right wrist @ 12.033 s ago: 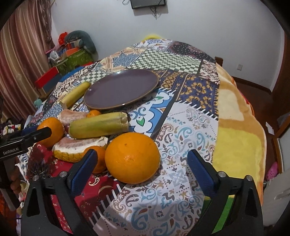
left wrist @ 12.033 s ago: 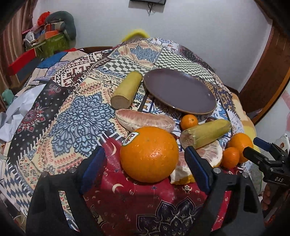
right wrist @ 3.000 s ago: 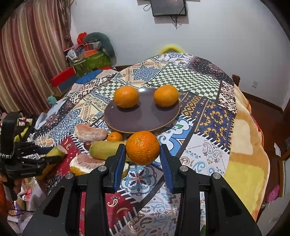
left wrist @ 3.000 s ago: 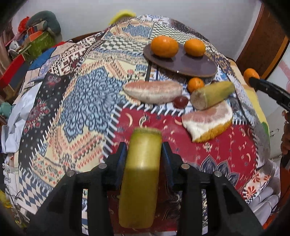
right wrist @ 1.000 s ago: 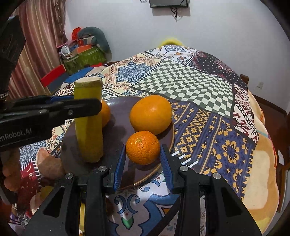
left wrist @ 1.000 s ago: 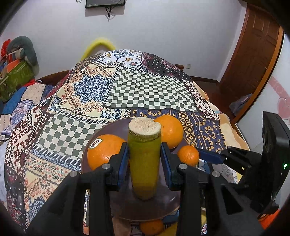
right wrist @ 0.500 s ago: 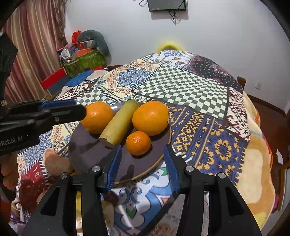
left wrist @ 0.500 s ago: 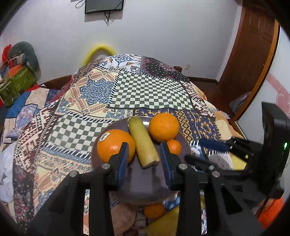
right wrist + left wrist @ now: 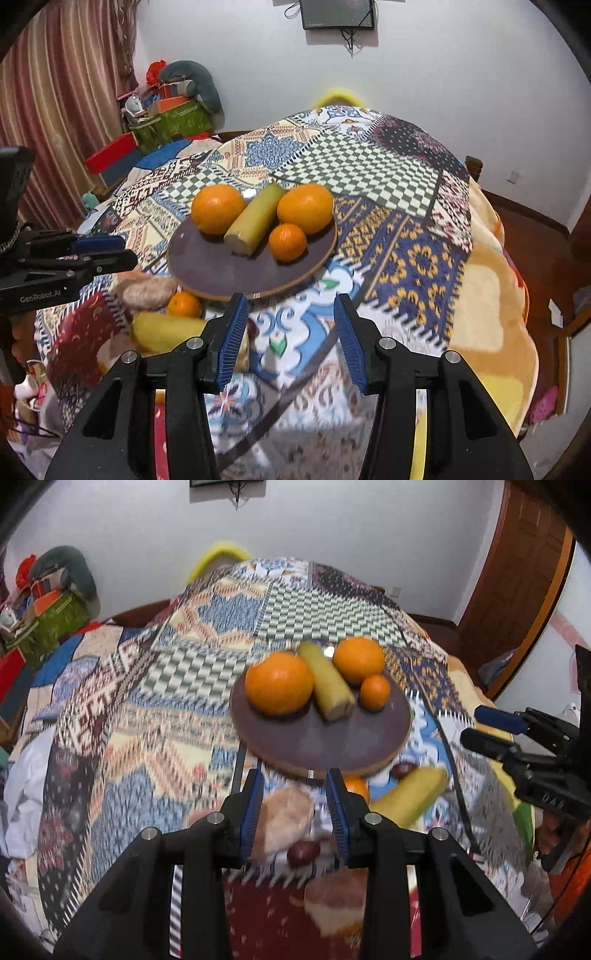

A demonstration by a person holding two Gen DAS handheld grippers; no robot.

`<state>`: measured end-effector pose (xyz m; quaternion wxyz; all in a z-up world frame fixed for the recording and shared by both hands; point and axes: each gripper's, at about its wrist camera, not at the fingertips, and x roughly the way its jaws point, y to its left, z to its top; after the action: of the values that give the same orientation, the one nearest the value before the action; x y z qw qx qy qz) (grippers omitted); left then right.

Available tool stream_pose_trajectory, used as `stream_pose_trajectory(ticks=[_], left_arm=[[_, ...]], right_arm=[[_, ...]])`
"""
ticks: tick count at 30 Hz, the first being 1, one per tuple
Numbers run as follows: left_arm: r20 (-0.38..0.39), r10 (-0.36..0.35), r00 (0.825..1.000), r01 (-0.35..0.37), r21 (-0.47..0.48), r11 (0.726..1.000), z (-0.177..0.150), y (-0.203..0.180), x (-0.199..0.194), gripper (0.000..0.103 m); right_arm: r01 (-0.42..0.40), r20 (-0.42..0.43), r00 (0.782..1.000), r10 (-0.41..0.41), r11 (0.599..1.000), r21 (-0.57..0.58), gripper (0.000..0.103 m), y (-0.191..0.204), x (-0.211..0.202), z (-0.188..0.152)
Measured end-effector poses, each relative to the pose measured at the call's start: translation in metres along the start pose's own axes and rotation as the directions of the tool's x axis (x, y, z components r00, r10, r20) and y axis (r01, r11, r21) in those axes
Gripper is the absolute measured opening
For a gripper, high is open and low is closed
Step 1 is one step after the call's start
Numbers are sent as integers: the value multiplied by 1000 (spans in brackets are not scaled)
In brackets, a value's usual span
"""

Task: Organize fruits
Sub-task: 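Lower both fruits onto the plate and open both tools, then grasp the pink pomelo segment with the right tool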

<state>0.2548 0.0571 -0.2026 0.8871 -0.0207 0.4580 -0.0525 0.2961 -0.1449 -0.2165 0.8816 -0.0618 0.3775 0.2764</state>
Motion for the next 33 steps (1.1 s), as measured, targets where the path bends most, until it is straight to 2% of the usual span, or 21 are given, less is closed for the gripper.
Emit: stream_pose_trajectory(ticks=[5,11,14,20,22,25,33], left_arm=[[-50,9,999,-8,20,1000,-24,0,3,36],[-83,30,996,-27,40,999,-30,-2,14,37],[-84,50,995,-45,62,997,-26,-6,20,49],[-95,91,991,-79,122,989,-16,-14,33,52],[-97,103,990,-91,120,989,-14,-12,36,61],[-104,96,990,-84,111,990,-11,-6,40,65],[-122,64,990,-47,135,990,-10,-8,41,64]], right_arm=[[-15,-33,999,16,1000,24,45,1,-2,-19],[-33,-84,996,37,998,50,46,5,8,-35],[-37,-97,994,43,998,57,46,6,13,-38],[-56,-121,991,63,997,59,46,9,22,-42],[-61,-122,990,68,997,56,48,11,24,-42],[-70,-115,991,75,997,44,55,15,25,-42],[-66,-107,992,69,997,30,55,21,29,-38]])
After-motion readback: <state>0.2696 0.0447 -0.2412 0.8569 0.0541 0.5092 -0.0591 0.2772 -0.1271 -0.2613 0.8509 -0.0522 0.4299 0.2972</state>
